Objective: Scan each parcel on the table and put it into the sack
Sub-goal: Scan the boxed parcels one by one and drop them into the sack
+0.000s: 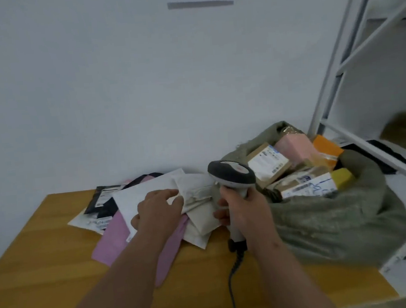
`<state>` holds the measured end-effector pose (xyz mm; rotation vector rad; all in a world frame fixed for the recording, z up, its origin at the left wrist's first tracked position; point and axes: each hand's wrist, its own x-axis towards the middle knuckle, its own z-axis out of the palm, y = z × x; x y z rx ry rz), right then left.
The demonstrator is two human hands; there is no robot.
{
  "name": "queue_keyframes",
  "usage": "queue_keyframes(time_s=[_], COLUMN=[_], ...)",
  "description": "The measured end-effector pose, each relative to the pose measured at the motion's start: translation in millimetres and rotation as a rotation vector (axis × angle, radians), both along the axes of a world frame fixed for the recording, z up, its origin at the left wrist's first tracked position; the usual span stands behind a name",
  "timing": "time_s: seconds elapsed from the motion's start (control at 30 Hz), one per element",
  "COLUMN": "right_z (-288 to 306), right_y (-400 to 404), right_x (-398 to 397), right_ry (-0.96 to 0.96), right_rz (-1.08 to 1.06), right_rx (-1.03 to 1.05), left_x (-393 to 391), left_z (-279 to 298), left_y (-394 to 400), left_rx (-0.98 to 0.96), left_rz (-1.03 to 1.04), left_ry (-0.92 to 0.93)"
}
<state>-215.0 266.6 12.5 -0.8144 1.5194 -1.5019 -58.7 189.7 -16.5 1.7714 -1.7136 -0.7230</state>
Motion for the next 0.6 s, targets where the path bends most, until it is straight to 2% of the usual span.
queue_keyframes(time_s=[0.3,0.47,0.6], right_z=[-43,-61,-74], right_y=[-43,-60,-82], right_x=[112,130,123], right_ry=[0.036,0.061,0.071], right_rz=[0.065,0.054,0.015], right_rx=[0.089,0.157,0.192], left_x=[123,145,144], left_z=[-39,-54,-77], left_y=[-23,-34,-55], left_rx=[0.145,0.254,0.294], left_rz=[0.044,0.028,0.045], left_ry=[0.094,0.182,0.18])
